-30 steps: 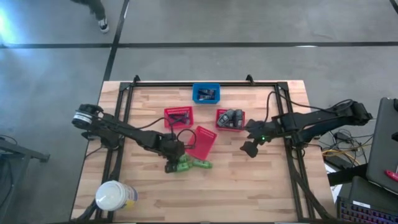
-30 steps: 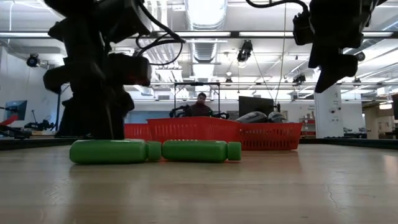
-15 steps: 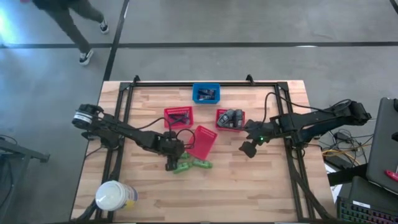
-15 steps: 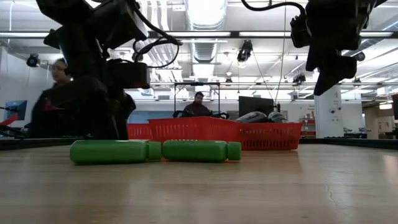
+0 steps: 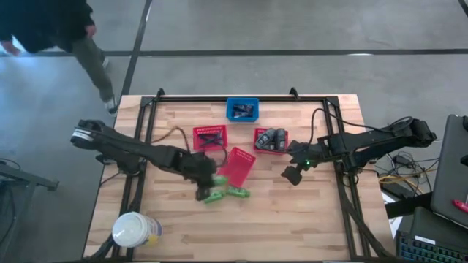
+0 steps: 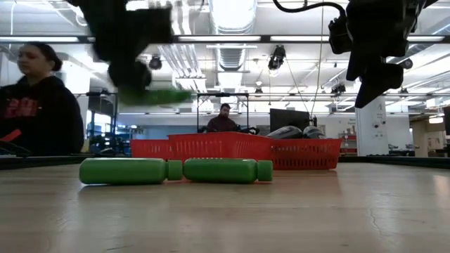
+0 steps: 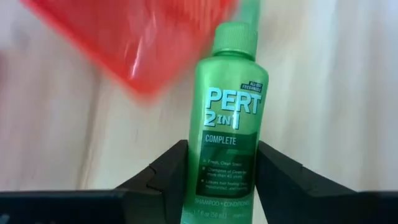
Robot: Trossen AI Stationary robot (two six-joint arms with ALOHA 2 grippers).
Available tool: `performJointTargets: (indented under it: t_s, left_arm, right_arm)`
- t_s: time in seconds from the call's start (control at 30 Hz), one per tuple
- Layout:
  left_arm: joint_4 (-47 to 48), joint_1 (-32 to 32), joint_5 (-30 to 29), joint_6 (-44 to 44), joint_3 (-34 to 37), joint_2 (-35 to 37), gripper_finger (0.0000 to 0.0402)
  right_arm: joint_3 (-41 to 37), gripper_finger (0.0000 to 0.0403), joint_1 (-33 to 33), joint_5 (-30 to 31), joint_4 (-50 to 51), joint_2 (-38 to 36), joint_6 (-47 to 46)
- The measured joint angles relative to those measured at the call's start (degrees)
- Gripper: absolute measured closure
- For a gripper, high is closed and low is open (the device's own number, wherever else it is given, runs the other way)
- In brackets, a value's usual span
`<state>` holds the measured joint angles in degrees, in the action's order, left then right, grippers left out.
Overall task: Pick & Place Travel size toiletries
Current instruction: Put the green shampoo into the bottom red bin
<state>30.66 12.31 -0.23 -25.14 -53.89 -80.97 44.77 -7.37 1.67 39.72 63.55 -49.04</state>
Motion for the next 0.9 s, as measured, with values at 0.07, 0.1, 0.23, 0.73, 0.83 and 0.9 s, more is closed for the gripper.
performJointTargets:
  t_s: [0.07, 0.1, 0.23, 0.73, 0.83, 0.9]
  left_arm:
    - [-4.0, -1.3, -3.6, -9.3, -2.1, 1.2, 0.0242]
    - [-6.7, -2.5, -5.6, -13.8, -2.8, 1.3, 0.0242]
    - [-15.3, -7.8, -11.1, -28.8, -4.5, -2.9, 0.0243]
    - [-6.5, -9.6, -11.2, -33.2, -13.6, -18.5, 0.0174]
    - [-3.2, -9.6, -10.9, -32.0, -14.7, -17.9, 0.0138]
    - [-1.4, -9.5, -8.7, -29.6, -15.6, -17.1, 0.0122]
  right_arm:
    - [0.0, 0.0019, 0.0, 0.0, 0.1, 0.0, 0.1]
    - [0.0, 0.0019, 0.0, 0.1, 0.0, 0.0, 0.2]
    - [0.0, 0.0019, 0.0, 1.5, 0.1, -0.1, 0.2]
    - [0.0, 0.0019, 0.0, 1.9, 0.6, -1.5, 2.6]
    - [0.0, 0.0019, 0.0, 1.9, 0.7, -2.3, 3.0]
    - [0.0, 0.0019, 0.0, 2.0, 0.9, -2.5, 3.4]
